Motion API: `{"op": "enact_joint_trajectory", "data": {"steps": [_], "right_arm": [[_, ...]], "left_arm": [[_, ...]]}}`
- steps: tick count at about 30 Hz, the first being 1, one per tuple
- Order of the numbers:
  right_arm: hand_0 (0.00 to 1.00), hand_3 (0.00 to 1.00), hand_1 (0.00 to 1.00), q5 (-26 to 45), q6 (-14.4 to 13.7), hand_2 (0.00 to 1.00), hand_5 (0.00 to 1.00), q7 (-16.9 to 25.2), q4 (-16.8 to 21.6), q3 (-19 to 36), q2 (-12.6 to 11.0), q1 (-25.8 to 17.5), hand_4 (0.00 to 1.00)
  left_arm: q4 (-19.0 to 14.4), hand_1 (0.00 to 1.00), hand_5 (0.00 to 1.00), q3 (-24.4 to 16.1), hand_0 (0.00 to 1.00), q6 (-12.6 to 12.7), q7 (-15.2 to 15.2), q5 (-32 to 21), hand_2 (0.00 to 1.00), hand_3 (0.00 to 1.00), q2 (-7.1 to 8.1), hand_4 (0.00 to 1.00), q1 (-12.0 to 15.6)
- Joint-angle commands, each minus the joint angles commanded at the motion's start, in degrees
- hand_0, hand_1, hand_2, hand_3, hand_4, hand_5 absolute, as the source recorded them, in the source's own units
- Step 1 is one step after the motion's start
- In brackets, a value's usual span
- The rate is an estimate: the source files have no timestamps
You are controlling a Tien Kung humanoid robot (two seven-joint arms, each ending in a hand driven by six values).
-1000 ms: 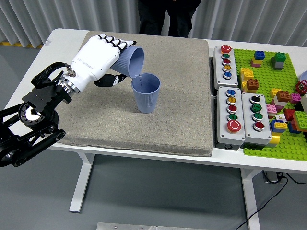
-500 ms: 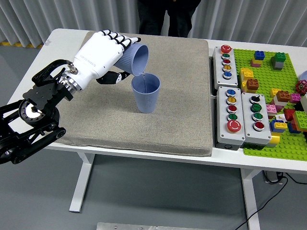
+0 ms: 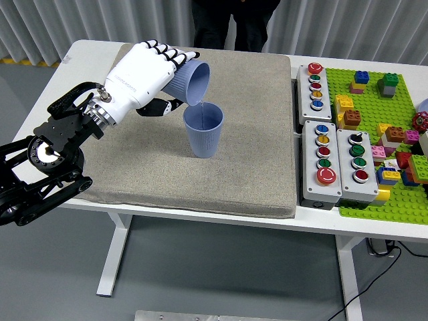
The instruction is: Pick cup pour cup place
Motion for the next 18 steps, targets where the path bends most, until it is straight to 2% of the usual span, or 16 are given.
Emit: {"op": "enact_joint_trajectory", "data": {"steps": [18], "right_arm": [[0.685,0.579,0.65,0.2,0.0,0.573,0.026,0.0,0.0,-0.3,0.0,-0.1,0.002]], "left_arm": [[0.5,0.556,0.149,0.6,0.567,0.6,0.3,0.0,0.595,0.596,0.09,0.585,-0.3]]}}
